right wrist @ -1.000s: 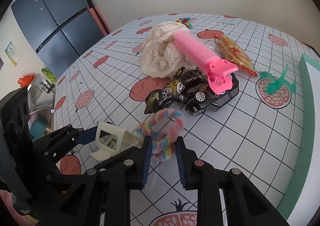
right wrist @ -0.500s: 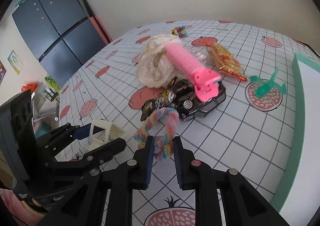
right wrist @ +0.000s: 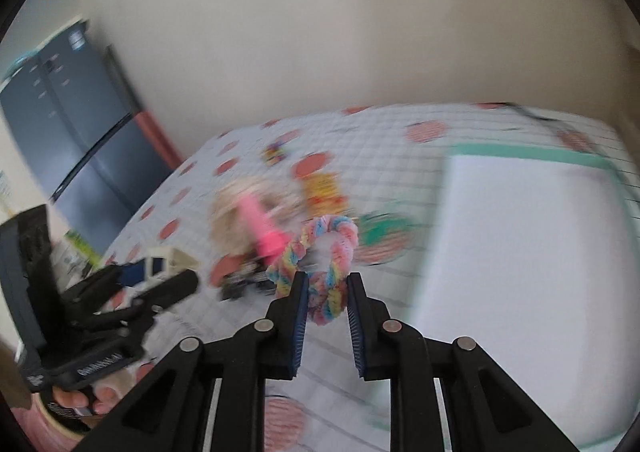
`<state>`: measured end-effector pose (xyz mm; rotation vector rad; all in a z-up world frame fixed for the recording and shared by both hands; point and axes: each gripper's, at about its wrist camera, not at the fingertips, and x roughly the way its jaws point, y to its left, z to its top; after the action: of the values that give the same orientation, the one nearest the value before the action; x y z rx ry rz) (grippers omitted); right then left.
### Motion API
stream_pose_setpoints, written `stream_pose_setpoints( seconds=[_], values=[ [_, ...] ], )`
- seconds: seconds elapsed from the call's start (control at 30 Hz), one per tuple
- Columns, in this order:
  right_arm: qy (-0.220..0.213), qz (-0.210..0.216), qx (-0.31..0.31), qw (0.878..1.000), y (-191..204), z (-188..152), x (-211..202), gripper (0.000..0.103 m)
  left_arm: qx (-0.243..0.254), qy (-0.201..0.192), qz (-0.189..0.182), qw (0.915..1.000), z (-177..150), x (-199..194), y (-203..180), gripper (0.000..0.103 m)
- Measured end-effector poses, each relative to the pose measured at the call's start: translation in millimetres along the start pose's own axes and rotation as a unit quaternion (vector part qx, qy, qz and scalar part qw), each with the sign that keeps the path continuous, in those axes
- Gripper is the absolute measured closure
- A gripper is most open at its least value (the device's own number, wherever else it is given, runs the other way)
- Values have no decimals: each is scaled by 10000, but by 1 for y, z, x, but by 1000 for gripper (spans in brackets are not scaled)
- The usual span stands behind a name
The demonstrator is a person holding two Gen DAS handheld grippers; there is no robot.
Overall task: Organize objects
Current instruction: 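Carry both held toys over the teal tray and open the right tool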
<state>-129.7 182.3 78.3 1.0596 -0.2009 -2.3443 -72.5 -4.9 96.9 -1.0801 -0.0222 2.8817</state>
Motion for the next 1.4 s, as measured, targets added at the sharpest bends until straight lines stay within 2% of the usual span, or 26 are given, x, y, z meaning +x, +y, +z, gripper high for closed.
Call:
stream_pose_setpoints(
  seconds=[0.17, 0.33, 0.43, 0.7, 0.83, 1.23, 1.4],
  values=[
    [-223, -675, 321, 9970, -48, 9, -33, 82, 300, -182, -373, 9987, 34, 13, -45, 44],
    [-363, -1224, 488, 9906, -92, 20, -55, 82, 610, -155, -609, 9962, 58, 36, -89, 44],
    [-348, -1491, 452, 9872, -108, 25, -55, 82, 621, -97, -744, 9952, 66, 54, -105, 44],
    [-165, -1862, 743, 9796, -152, 30, -37, 82, 550, 341, -884, 9940, 77, 116, -136, 44],
    [-35, -1950, 972, 9760, -176, 30, -25, 82, 718, 513, -907, 9920, 77, 145, -149, 44],
    [187, -2091, 1419, 9674, -192, 40, -9, 82, 634, 904, -862, 9901, 87, 173, -156, 44],
    [296, -2168, 1247, 9678, -195, 49, 5, 82, 924, 983, -825, 9874, 88, 192, -168, 44]
  ],
)
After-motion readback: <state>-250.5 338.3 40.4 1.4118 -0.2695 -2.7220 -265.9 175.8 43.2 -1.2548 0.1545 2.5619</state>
